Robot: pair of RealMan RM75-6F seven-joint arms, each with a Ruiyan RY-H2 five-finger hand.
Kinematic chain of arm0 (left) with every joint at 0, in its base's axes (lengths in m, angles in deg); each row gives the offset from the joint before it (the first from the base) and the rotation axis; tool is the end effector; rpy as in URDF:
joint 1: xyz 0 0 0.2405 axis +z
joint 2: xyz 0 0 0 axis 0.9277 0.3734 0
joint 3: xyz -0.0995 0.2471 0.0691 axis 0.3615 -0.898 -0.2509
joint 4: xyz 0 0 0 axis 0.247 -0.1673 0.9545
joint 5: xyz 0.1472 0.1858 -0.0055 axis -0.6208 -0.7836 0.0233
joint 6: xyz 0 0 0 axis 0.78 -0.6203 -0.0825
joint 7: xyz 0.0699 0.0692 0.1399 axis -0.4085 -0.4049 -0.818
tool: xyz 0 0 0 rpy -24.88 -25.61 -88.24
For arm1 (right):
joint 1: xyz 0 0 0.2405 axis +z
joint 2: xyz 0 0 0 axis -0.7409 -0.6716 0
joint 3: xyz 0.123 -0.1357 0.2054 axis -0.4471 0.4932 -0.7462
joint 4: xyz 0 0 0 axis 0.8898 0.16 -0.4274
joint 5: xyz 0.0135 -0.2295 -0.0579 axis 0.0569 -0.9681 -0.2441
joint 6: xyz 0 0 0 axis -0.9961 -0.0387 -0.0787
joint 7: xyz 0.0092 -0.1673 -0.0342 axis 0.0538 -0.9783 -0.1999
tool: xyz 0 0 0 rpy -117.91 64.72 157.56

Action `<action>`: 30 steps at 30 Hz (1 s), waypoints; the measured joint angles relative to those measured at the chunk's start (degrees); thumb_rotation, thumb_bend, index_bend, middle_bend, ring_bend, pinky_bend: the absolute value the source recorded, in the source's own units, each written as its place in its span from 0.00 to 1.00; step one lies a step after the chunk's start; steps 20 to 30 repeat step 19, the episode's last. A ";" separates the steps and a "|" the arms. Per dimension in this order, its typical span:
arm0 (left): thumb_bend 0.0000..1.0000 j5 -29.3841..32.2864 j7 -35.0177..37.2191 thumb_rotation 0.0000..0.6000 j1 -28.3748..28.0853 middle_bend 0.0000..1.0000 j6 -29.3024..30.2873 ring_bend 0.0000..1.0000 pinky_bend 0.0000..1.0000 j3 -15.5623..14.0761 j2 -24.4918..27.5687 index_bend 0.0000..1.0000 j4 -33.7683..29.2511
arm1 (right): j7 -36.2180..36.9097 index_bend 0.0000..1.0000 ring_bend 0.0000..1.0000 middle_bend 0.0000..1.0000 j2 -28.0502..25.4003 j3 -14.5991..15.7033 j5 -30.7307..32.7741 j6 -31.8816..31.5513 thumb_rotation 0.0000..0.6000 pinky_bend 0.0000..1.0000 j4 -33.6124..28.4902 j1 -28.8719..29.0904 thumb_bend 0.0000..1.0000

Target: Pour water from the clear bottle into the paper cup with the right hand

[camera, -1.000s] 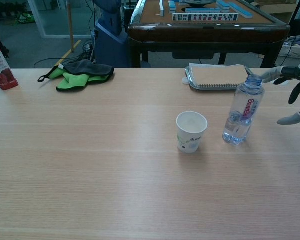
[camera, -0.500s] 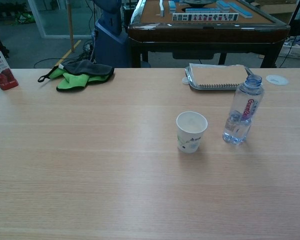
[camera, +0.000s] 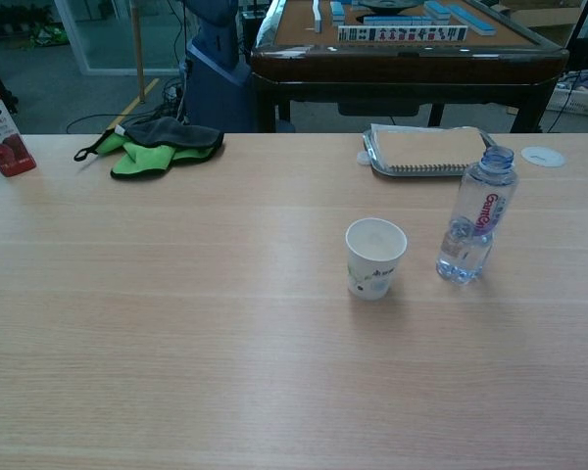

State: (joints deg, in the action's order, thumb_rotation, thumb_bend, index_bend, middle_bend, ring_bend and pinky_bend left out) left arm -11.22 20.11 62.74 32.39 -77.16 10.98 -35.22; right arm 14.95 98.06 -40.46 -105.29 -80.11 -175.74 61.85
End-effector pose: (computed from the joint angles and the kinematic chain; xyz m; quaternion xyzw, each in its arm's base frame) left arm -0.3057 0.2135 0.1415 -0.6186 -0.3117 -0.3805 0.6127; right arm -0.3103 -0.2460 0.1502 0.6338 -0.3923 0.3071 0.5917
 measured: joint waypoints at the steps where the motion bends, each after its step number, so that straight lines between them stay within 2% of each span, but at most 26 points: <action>1: 0.24 -0.02 0.03 1.00 0.00 0.45 0.04 0.33 0.60 0.01 -0.03 0.50 0.05 | 0.52 0.14 0.11 0.13 0.13 0.27 -0.88 -0.70 1.00 0.38 0.55 -0.59 0.00; 7: 0.24 0.12 0.19 1.00 0.04 0.45 0.04 0.33 0.60 0.04 -0.22 0.50 0.47 | 3.77 0.14 0.11 0.14 0.87 0.99 -4.53 -3.28 1.00 0.38 3.15 -3.02 0.00; 14: 0.24 -0.13 -0.27 1.00 -0.05 0.45 0.00 0.33 0.60 -0.01 -0.56 0.50 0.57 | 4.05 0.14 0.11 0.14 0.44 0.93 -6.97 -4.67 1.00 0.38 3.52 -4.19 0.00; 19: 0.24 -0.34 -0.79 1.00 -0.33 0.45 -0.51 0.33 0.60 -0.18 -0.95 0.50 0.54 | 3.54 0.14 0.11 0.14 0.80 0.82 -6.96 -2.81 1.00 0.38 4.10 -4.09 0.00; 30: 0.24 -0.34 -0.79 1.00 -0.33 0.45 -0.51 0.33 0.60 -0.18 -0.95 0.50 0.54 | 3.54 0.14 0.11 0.14 0.80 0.82 -6.96 -2.81 1.00 0.38 4.10 -4.09 0.00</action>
